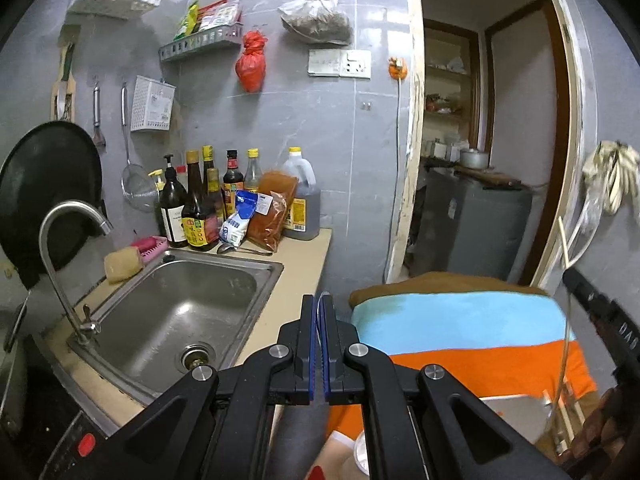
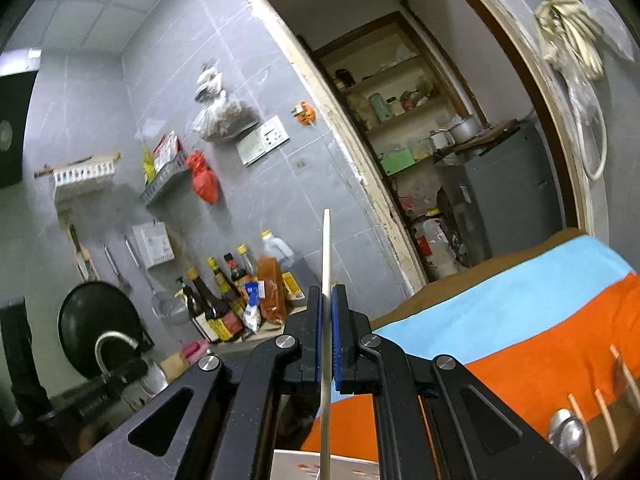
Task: Organize utensils
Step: 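Lift the chopstick with the right tool and drop it into the white caddy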
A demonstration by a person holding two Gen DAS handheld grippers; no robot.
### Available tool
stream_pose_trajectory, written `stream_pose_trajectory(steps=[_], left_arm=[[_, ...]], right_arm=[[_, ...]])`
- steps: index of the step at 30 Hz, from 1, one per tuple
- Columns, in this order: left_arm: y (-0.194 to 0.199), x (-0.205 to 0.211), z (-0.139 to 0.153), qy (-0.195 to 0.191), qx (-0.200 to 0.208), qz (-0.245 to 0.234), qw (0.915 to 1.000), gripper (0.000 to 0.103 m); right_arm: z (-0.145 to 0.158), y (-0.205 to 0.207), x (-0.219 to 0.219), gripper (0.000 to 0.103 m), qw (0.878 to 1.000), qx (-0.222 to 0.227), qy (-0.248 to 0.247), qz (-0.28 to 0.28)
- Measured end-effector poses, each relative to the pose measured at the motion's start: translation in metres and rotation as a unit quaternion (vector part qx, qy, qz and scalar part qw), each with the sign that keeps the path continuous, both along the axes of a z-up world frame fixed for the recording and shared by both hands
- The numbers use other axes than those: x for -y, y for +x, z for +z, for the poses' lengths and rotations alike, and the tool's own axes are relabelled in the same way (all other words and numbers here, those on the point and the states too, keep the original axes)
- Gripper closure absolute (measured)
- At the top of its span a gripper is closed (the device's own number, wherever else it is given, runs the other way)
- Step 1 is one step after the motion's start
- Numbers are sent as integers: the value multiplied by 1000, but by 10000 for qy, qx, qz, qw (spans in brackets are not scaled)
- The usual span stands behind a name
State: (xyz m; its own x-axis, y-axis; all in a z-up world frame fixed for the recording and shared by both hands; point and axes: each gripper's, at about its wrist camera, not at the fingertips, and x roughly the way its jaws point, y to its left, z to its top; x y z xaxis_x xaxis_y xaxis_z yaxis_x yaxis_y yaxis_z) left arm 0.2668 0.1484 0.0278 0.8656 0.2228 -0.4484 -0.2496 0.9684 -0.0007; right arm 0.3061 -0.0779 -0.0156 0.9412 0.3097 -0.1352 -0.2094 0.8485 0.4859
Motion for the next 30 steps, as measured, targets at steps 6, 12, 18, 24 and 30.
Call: stream_pose_trajectory(steps=[6, 12, 18, 24, 30], left_arm=[[4, 13, -20, 216, -80, -9, 9997, 100], [5, 20, -34, 329, -172, 60, 9993, 100], [3, 22, -37, 169, -282, -142, 9994, 99], [0, 21, -46, -467, -573, -569, 9956, 97], [-4, 29, -44, -635, -637, -808, 9927, 95]], right_arm=[[-23, 1, -8, 99, 9999, 48, -12, -141], [-31, -1, -19, 99, 9994, 242, -163, -167], [-33, -7, -28, 99, 9989, 274, -387, 46], [-39, -10, -20, 97, 9984, -132, -425, 352], [-41, -19, 2, 68, 9985, -339, -259, 340]])
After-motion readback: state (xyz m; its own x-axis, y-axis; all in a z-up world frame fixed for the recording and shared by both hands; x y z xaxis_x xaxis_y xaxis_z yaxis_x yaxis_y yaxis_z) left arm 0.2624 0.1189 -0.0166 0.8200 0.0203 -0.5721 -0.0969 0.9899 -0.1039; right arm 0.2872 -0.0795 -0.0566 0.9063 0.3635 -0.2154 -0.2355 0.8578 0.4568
